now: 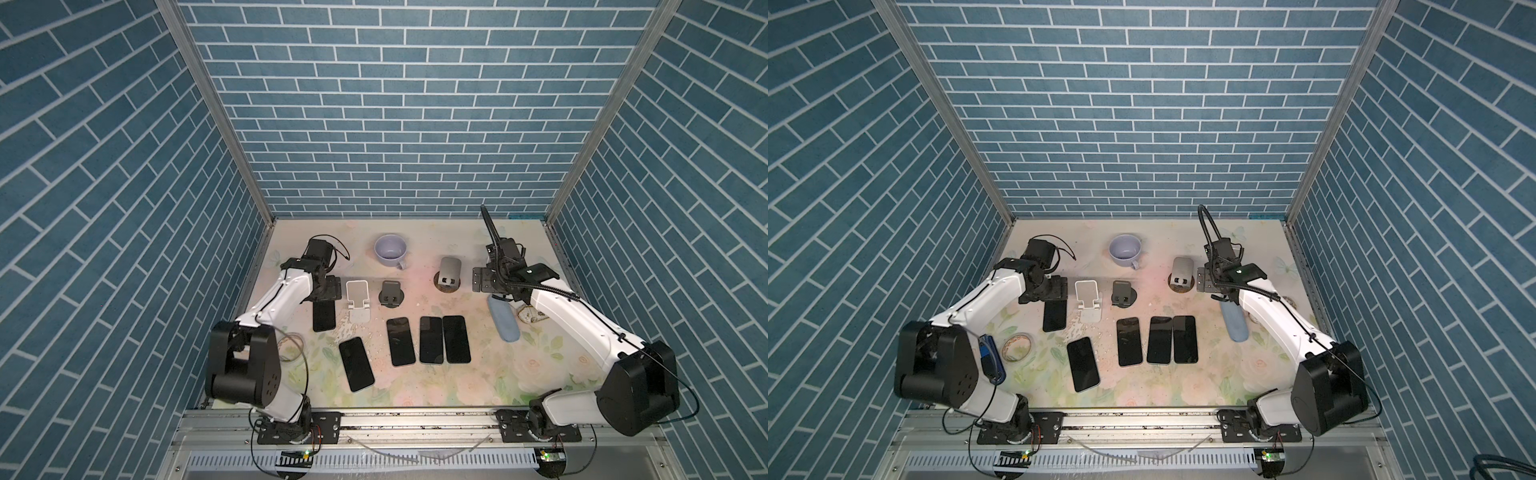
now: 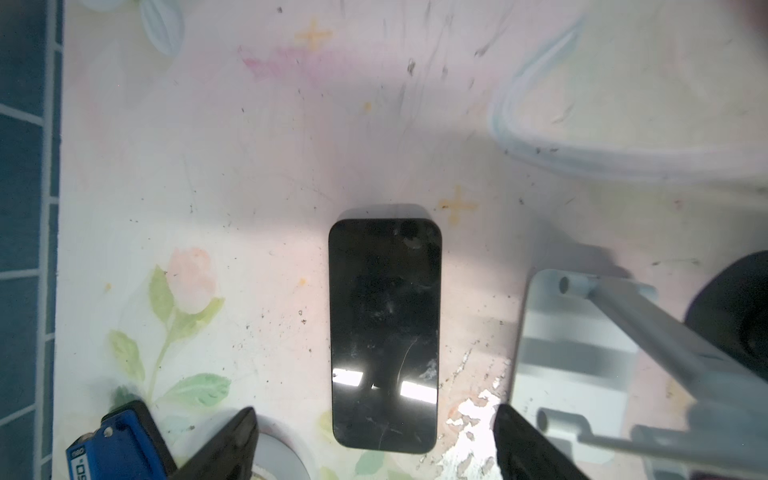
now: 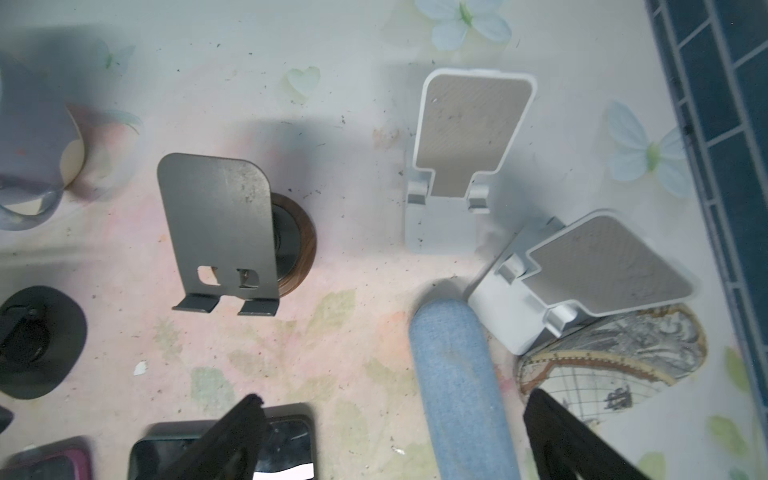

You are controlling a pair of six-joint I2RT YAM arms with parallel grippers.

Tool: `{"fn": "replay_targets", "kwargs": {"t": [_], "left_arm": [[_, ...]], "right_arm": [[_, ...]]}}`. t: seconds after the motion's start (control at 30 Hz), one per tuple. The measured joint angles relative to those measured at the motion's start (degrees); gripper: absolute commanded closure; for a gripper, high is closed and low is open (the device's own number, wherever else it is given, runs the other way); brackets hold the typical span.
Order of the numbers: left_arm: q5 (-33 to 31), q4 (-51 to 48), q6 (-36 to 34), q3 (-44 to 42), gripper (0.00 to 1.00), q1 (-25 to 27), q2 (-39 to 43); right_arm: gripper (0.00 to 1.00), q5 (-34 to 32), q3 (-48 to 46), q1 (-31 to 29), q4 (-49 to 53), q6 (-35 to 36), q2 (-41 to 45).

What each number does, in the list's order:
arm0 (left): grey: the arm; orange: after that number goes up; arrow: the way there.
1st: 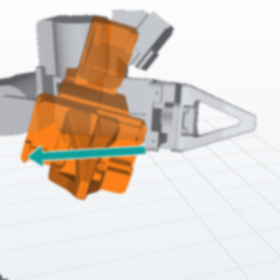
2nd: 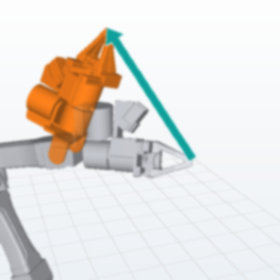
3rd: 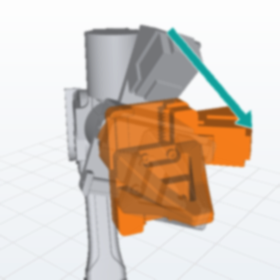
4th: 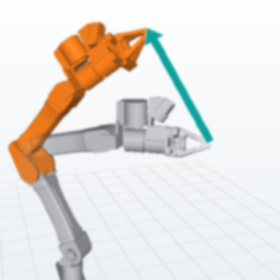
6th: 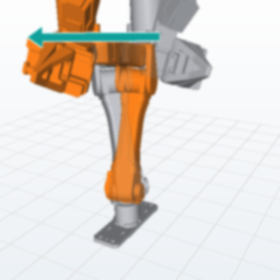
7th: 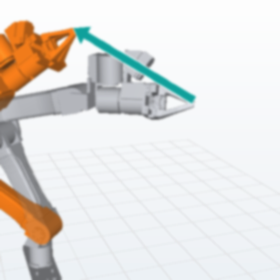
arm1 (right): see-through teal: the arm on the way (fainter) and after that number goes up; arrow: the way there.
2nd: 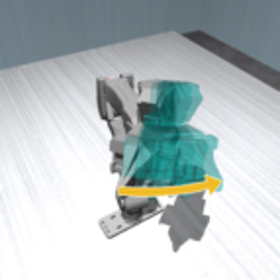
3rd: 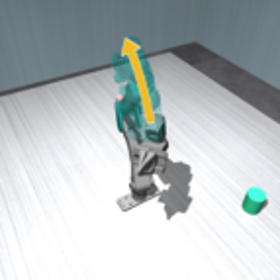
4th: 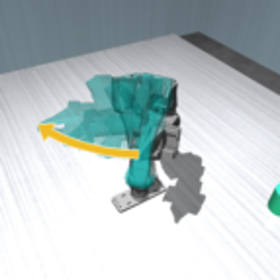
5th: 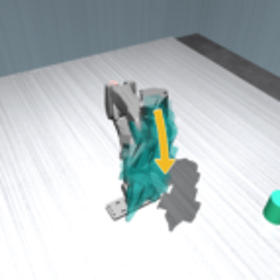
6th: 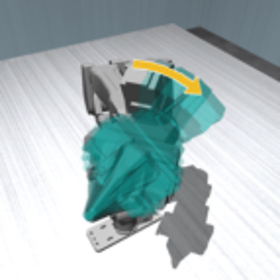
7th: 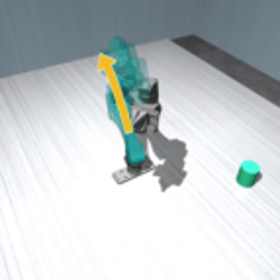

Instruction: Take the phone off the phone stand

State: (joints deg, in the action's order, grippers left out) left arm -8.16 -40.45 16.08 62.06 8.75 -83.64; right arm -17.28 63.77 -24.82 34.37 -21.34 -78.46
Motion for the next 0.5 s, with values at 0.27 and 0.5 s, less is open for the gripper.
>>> {"fn": "replay_targets", "kwargs": {"t": [0.27,0.5], "left_arm": [[-1.9,10.2,0.0,-10.9,0.0,0.0,18.3],[-9.2,17.9,-0.7,-20.5,0.0,0.0,31.2]], "right_arm": [[0.01,-5.8,-8.6,5.4,-11.2,8.8,6.9],[0.02,-6.3,-20.9,11.6,-27.5,15.8,6.1]]}}
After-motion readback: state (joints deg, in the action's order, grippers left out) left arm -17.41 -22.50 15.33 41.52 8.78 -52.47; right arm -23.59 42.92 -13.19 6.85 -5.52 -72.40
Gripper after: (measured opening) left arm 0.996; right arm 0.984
